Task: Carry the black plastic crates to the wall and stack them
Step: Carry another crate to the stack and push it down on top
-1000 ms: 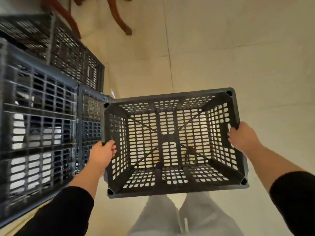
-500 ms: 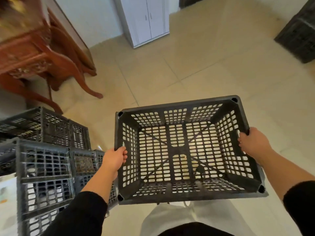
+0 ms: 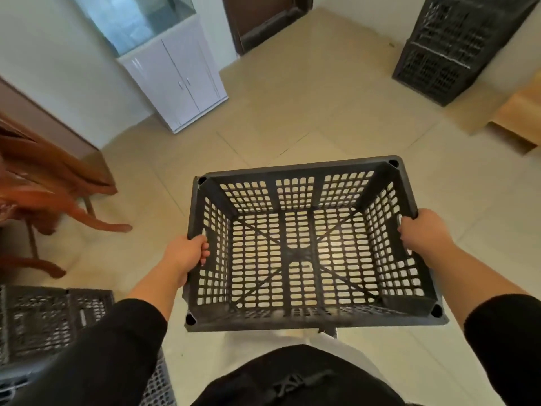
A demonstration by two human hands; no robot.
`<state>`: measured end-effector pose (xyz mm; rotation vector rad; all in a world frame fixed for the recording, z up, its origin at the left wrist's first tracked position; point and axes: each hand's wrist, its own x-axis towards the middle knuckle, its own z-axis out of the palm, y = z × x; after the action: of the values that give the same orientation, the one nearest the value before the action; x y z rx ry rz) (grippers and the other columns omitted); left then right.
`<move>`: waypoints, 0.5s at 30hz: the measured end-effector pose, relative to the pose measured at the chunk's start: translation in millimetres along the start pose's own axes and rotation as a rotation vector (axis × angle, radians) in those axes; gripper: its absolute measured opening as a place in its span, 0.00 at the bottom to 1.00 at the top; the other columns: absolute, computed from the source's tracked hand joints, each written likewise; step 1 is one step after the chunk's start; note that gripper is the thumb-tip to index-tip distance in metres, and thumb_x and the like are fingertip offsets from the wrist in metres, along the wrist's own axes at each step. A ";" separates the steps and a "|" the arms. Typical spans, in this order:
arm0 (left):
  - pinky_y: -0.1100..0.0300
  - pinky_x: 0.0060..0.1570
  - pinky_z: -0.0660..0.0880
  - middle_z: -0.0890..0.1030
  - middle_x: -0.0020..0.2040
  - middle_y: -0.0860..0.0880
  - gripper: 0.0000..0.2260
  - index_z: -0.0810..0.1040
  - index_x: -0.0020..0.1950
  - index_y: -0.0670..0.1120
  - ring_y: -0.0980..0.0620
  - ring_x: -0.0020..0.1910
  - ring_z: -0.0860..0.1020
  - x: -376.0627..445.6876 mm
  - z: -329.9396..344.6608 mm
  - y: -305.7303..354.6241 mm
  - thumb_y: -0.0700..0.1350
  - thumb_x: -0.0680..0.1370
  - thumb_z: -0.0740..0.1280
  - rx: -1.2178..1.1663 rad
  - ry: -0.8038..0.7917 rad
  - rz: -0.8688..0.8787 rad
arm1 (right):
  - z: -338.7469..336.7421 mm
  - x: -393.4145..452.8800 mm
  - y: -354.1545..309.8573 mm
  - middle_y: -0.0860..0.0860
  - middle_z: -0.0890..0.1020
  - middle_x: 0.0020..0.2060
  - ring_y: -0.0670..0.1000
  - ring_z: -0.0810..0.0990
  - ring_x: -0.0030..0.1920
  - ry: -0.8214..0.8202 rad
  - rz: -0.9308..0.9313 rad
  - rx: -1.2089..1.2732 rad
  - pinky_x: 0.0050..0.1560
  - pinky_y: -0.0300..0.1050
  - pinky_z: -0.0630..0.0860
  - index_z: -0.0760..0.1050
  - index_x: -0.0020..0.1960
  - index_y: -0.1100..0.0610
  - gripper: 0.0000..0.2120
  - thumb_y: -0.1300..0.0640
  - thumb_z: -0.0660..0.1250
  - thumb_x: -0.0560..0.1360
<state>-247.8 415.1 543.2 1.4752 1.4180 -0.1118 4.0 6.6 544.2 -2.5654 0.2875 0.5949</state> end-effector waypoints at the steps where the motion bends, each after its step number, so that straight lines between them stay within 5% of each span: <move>1: 0.52 0.43 0.78 0.81 0.38 0.44 0.09 0.80 0.47 0.42 0.48 0.35 0.77 5.0 11.3 18.1 0.45 0.84 0.67 0.020 -0.007 0.014 | -8.6 10.6 -0.2 0.60 0.83 0.49 0.63 0.83 0.46 0.006 0.013 0.017 0.50 0.60 0.83 0.75 0.64 0.61 0.17 0.51 0.62 0.81; 15: 0.52 0.38 0.76 0.79 0.33 0.44 0.11 0.78 0.44 0.41 0.48 0.31 0.74 138.2 201.7 314.3 0.44 0.84 0.66 0.325 -0.341 0.236 | -106.8 154.1 -32.8 0.60 0.82 0.49 0.62 0.82 0.48 0.177 0.370 0.252 0.51 0.58 0.82 0.74 0.65 0.63 0.16 0.53 0.62 0.84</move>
<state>149.3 444.0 542.0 1.7793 0.9744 -0.4412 188.2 -33.1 570.8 -2.3340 0.8550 0.4251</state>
